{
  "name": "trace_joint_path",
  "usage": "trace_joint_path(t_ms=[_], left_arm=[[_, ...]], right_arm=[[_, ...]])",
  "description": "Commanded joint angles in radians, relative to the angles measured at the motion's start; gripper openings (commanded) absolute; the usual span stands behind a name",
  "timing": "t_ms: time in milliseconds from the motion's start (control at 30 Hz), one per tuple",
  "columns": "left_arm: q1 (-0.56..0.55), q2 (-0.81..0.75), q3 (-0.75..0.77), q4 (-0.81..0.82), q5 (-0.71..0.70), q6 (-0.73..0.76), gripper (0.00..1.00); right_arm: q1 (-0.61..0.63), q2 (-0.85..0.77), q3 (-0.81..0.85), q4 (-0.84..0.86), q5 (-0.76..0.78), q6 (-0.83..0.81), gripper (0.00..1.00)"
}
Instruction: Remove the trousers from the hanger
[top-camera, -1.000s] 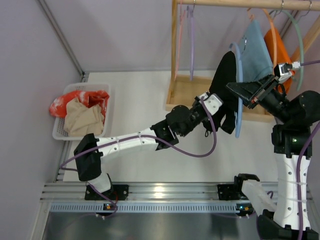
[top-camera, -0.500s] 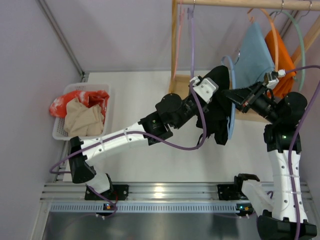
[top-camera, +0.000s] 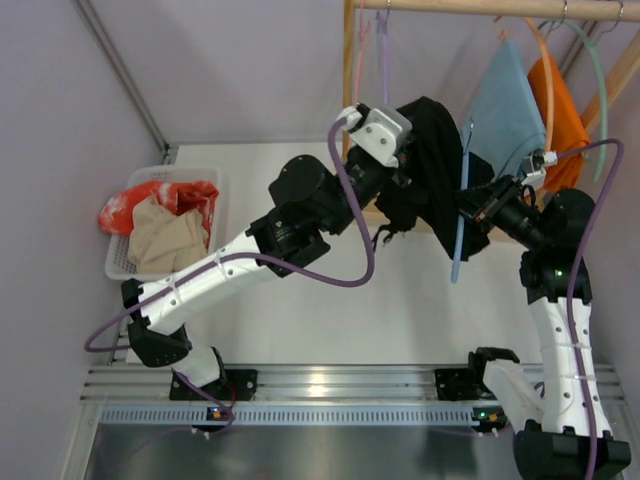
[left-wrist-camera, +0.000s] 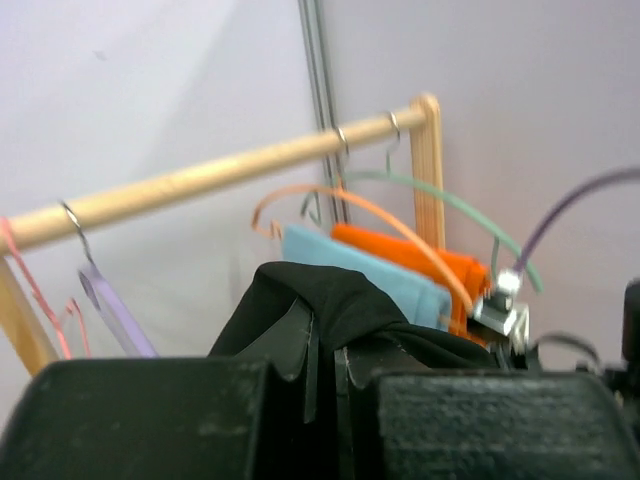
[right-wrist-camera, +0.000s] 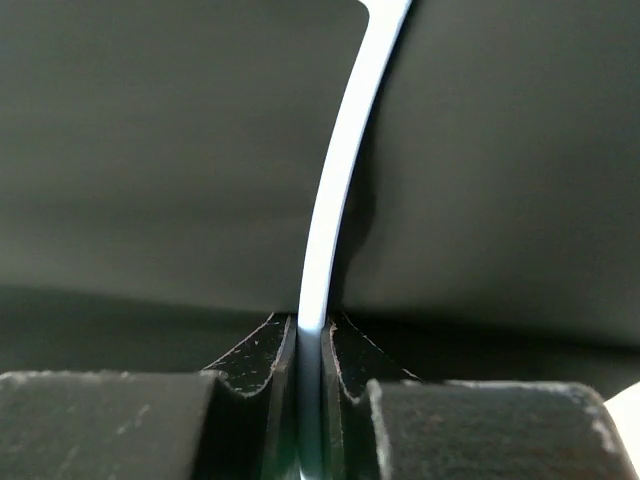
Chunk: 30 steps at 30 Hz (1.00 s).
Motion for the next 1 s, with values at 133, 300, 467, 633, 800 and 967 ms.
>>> trace_joint_path(t_ms=[133, 300, 467, 633, 800, 967], left_arm=[[-0.001, -0.052, 0.178, 0.196, -0.015, 0.066, 0.0], [-0.001, -0.069, 0.232, 0.197, -0.043, 0.117, 0.0], [0.005, -0.135, 0.229, 0.208, -0.127, 0.232, 0.0], [0.287, -0.216, 0.171, 0.148, -0.191, 0.102, 0.0], [0.57, -0.362, 0.025, 0.144, -0.205, 0.039, 0.0], [0.785, -0.52, -0.117, 0.139, -0.228, 0.045, 0.0]], right_arm=[[-0.04, -0.003, -0.004, -0.042, 0.03, -0.124, 0.0], [-0.048, -0.006, 0.013, -0.072, 0.029, -0.153, 0.0], [-0.048, -0.009, 0.036, -0.095, 0.027, -0.179, 0.0], [-0.048, -0.007, 0.056, -0.108, 0.027, -0.191, 0.0], [-0.049, 0.002, 0.068, -0.122, 0.027, -0.22, 0.0], [-0.049, 0.017, 0.076, -0.125, 0.03, -0.225, 0.0]])
